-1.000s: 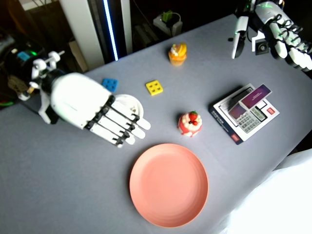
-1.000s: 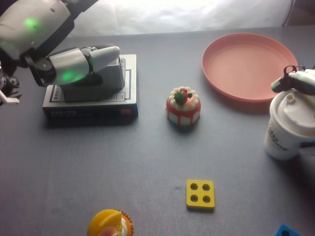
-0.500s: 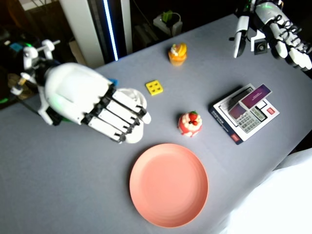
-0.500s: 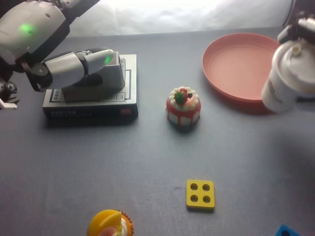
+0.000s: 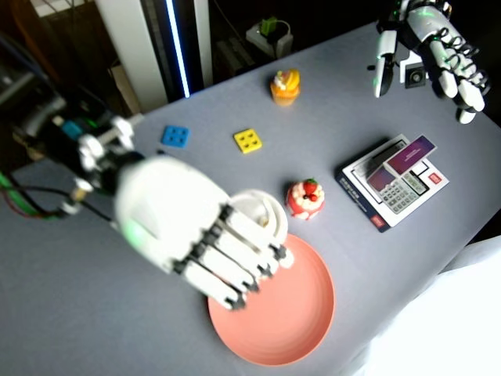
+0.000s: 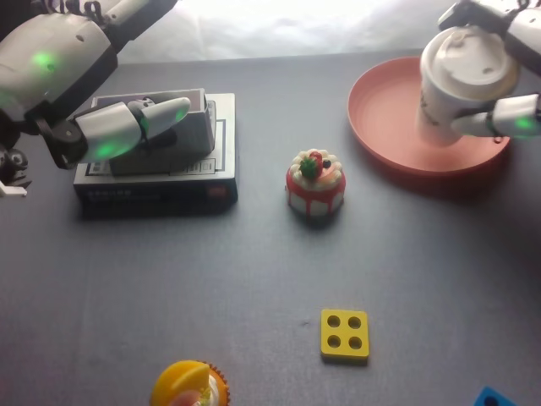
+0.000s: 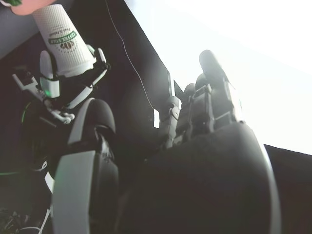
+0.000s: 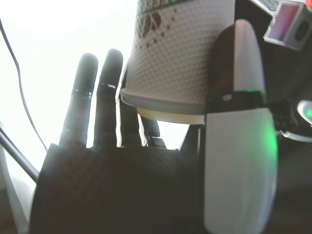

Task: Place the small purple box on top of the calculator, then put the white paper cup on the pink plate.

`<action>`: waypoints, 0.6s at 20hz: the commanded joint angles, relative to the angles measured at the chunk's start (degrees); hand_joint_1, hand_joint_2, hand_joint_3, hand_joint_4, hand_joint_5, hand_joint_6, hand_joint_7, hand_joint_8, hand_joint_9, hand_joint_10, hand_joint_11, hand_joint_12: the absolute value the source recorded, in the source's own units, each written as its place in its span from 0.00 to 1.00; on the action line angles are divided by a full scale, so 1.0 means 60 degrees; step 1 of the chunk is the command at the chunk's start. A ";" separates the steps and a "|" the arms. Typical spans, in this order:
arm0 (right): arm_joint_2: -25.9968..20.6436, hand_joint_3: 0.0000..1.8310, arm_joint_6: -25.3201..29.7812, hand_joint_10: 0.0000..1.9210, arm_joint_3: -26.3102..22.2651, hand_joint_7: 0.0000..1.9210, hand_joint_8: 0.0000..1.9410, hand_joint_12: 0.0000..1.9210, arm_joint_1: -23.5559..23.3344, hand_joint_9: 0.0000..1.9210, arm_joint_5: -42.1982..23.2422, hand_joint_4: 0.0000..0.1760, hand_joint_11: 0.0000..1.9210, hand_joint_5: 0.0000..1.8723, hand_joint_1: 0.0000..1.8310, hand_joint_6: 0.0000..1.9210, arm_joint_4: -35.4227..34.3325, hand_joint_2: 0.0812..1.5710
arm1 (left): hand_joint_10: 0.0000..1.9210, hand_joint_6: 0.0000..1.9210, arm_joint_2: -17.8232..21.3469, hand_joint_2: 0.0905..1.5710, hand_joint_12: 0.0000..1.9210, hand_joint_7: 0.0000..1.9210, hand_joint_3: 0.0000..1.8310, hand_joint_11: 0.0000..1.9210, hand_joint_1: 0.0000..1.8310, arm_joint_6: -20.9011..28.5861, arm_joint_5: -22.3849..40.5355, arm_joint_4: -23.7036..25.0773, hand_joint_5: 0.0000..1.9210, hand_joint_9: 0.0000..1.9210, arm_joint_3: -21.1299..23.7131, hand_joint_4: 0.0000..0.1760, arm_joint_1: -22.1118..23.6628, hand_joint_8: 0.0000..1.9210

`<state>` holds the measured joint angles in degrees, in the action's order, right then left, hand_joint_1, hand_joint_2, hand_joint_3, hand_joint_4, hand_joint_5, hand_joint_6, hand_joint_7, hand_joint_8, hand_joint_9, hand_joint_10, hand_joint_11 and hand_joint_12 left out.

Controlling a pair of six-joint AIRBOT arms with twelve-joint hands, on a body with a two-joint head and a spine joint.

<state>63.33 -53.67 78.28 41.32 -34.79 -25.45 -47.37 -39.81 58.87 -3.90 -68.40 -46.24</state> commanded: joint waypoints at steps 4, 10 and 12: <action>0.0528 0.00 0.0051 0.84 0.0912 0.07 0.62 1.00 -0.0452 0.09 -0.0020 0.00 0.08 0.12 0.63 0.50 -0.0486 0.75 | 0.00 0.00 -0.0201 0.81 0.00 0.00 0.00 0.00 0.27 0.0207 0.1302 -0.0061 0.02 0.00 -0.0122 0.63 0.0128 0.00; 0.0675 0.00 -0.0240 0.64 0.1246 0.01 0.20 0.81 -0.0498 0.01 0.0377 0.15 0.00 0.00 0.59 0.07 -0.0997 0.68 | 0.00 0.00 -0.0246 0.81 0.00 0.00 0.00 0.00 0.25 0.0282 0.1445 -0.0058 0.02 0.00 -0.0155 0.61 0.0108 0.00; 0.0673 0.00 -0.0241 0.33 0.1247 0.00 0.01 0.64 -0.0497 0.00 0.0398 0.31 0.00 0.00 0.57 0.00 -0.1023 0.65 | 0.00 0.00 -0.0245 0.82 0.00 0.00 0.00 0.00 0.26 0.0319 0.1482 -0.0059 0.01 0.00 -0.0153 0.67 0.0078 0.00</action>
<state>67.42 -55.24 85.27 39.11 -26.30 -31.92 -48.56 -38.13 60.16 -3.86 -69.28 -46.37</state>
